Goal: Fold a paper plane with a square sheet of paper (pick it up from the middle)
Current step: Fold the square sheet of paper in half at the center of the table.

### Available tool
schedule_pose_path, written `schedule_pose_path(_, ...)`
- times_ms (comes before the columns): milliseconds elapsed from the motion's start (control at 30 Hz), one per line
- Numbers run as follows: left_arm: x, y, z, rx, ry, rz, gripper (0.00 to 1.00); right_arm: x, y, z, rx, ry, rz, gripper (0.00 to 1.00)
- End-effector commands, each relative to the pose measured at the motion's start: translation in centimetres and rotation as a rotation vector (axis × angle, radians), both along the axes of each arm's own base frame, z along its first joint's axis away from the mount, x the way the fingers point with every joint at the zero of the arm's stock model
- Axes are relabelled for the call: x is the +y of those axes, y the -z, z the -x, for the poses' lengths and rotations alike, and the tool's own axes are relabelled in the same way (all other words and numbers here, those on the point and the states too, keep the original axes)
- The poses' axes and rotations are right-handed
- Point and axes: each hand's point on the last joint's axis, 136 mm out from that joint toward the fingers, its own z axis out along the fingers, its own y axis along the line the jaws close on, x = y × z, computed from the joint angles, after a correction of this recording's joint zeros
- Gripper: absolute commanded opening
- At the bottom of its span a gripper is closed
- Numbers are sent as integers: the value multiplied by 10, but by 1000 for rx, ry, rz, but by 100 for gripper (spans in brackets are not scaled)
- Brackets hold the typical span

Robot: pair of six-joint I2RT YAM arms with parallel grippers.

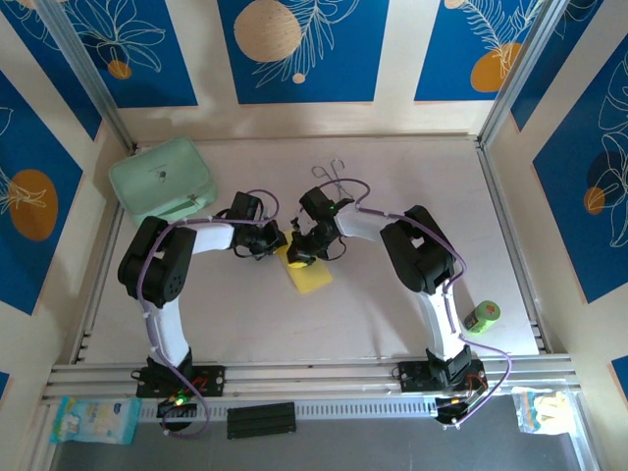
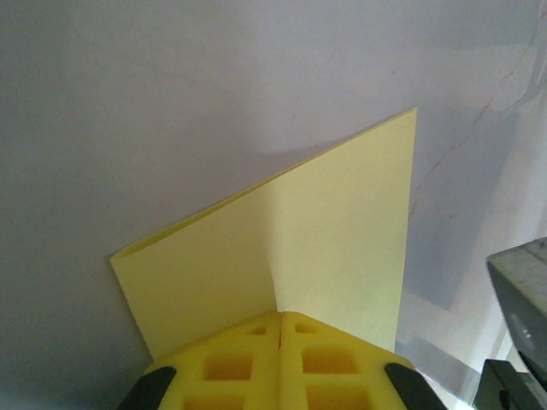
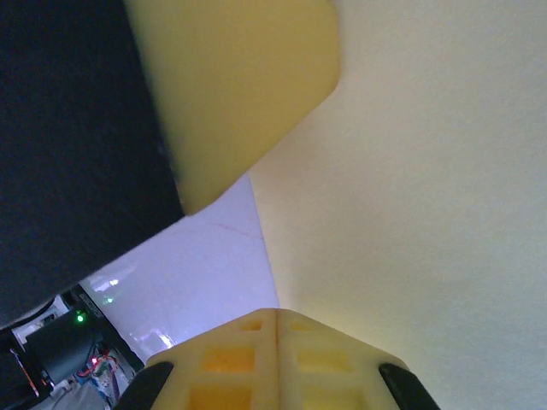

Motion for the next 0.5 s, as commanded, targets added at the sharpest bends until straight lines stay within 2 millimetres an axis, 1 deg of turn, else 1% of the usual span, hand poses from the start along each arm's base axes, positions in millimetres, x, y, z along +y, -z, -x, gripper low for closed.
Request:
schedule_pose_path(0, 24, 37, 22, 117, -50, -114, 0, -4, 12, 20, 48, -51, 19, 4)
schedule_pose_path(233, 27, 40, 23, 122, -52, -130, 0, -14, 19, 39, 61, -103, 55, 4)
schedule_pose_path(467, 30, 42, 22, 121, -46, -147, 0, -24, 16, 62, 73, -139, 59, 5)
